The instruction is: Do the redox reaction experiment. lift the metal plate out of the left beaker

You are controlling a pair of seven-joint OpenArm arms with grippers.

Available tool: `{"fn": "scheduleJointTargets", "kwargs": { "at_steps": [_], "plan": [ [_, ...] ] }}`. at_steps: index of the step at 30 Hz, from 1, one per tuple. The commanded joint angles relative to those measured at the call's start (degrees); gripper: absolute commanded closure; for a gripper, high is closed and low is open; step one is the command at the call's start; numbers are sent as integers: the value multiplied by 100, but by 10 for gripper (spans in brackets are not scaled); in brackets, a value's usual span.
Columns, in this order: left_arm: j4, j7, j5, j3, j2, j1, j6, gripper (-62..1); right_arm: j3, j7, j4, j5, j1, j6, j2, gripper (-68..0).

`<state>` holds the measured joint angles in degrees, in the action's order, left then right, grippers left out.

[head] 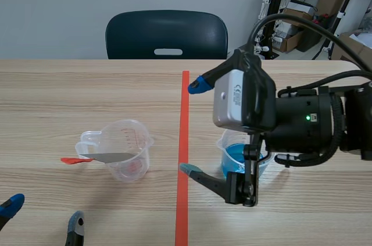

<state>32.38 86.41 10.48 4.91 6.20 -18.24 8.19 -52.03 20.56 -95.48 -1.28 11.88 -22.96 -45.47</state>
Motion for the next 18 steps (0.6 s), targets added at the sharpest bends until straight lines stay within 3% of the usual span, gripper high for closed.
{"fn": "scheduleJointTargets", "kwargs": {
  "at_steps": [1,18],
  "plan": [
    [87,262,-35,13,68,-2,9,-583,-81,-55,79,-35,229,46,142,-679],
    [87,262,-35,13,68,-2,13,-582,-1512,-245,1600,-22,1390,46,1591,-679]
  ]
}}
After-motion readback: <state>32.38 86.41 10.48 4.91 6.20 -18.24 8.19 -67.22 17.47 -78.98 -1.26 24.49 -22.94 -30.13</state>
